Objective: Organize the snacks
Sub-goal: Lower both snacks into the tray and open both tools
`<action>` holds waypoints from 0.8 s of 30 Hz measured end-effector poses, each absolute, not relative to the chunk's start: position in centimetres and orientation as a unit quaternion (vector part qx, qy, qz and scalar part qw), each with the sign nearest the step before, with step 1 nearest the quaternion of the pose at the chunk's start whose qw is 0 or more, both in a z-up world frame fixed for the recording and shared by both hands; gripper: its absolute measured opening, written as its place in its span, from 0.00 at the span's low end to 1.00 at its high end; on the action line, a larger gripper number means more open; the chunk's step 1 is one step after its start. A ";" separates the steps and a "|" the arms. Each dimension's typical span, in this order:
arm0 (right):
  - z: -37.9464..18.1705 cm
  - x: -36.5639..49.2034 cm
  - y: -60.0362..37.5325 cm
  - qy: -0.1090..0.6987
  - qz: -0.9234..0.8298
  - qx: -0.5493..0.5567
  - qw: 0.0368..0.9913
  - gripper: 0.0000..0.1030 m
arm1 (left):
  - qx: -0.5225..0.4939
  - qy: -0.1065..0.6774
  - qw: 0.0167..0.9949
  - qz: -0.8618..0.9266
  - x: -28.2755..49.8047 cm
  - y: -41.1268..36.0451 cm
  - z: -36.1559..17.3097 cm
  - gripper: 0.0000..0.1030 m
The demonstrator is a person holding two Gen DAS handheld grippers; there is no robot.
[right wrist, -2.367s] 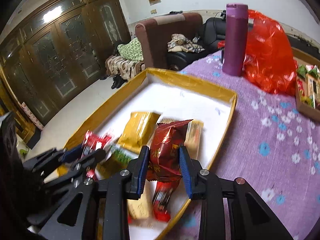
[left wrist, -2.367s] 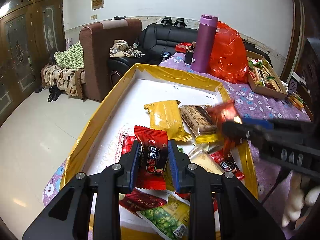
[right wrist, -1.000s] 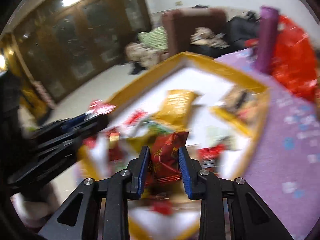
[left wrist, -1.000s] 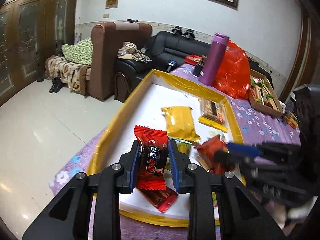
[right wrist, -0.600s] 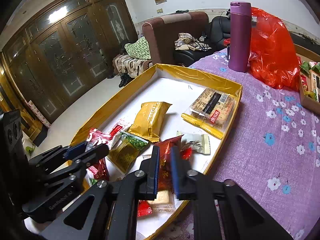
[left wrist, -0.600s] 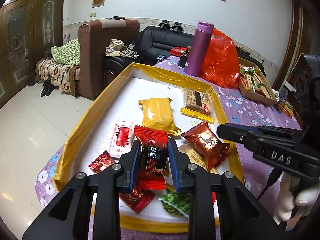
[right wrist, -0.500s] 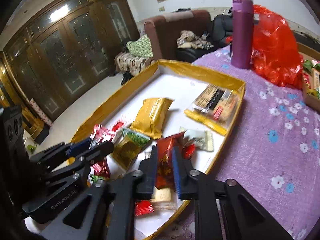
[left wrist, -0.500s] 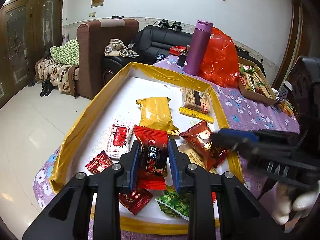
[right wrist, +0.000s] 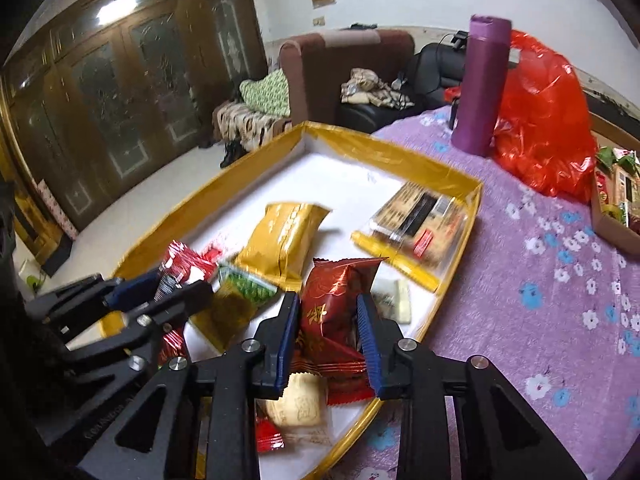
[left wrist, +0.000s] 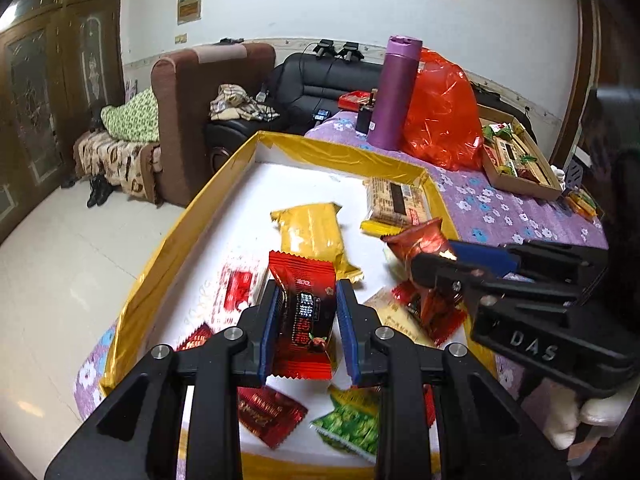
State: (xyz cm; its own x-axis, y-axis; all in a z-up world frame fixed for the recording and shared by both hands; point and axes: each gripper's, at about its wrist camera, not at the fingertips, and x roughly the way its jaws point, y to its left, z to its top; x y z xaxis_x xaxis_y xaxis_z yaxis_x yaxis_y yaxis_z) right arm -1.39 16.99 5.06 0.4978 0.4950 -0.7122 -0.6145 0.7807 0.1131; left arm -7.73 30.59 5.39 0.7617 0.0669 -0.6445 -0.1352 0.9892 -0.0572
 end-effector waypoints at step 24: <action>4.8 0.1 16.4 0.378 0.306 -0.058 0.872 0.29 | -0.009 0.347 0.936 0.061 -4.9 29.6 5.1 0.25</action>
State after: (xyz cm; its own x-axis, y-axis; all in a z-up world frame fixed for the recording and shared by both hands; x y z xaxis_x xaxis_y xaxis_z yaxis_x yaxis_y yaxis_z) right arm 0.12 16.41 4.75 0.5264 0.4905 -0.6945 -0.5781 0.8054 0.1306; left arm -4.95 29.59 5.11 0.7511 0.1081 -0.6513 -0.1206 0.9924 0.0255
